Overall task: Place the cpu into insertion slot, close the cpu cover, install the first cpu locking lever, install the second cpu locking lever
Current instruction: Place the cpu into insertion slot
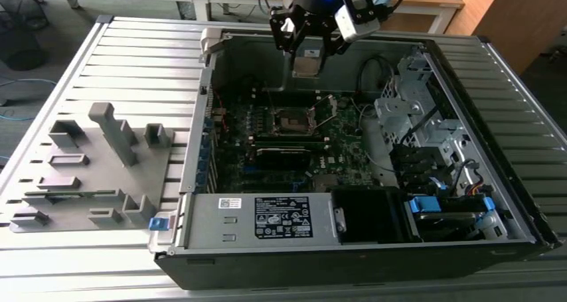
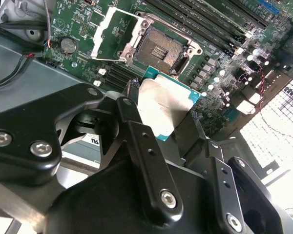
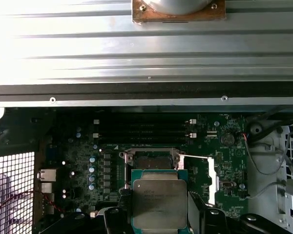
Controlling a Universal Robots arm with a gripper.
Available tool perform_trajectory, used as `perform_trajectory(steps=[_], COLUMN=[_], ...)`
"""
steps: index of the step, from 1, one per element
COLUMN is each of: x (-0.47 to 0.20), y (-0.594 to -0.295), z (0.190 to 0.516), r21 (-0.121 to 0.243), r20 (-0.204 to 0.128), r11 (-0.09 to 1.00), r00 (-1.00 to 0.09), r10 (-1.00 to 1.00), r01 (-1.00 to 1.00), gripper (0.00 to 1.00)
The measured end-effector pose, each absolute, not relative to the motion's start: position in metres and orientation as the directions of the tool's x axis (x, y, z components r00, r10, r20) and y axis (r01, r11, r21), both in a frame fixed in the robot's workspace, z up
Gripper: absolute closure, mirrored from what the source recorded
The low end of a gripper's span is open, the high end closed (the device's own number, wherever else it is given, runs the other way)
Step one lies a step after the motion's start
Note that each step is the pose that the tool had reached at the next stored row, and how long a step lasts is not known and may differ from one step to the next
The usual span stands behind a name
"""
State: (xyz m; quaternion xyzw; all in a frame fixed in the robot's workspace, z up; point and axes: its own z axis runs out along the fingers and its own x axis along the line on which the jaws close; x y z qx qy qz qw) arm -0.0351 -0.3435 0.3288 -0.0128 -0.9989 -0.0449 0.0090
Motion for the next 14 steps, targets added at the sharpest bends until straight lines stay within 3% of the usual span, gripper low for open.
perform_trajectory(steps=[14], x=[-0.0351], y=[-0.3436], z=[0.3237], r21=[0.089], r20=[0.019], r11=[0.996], r00=[-1.0], r10=[0.025], r01=[0.026], gripper=[0.46])
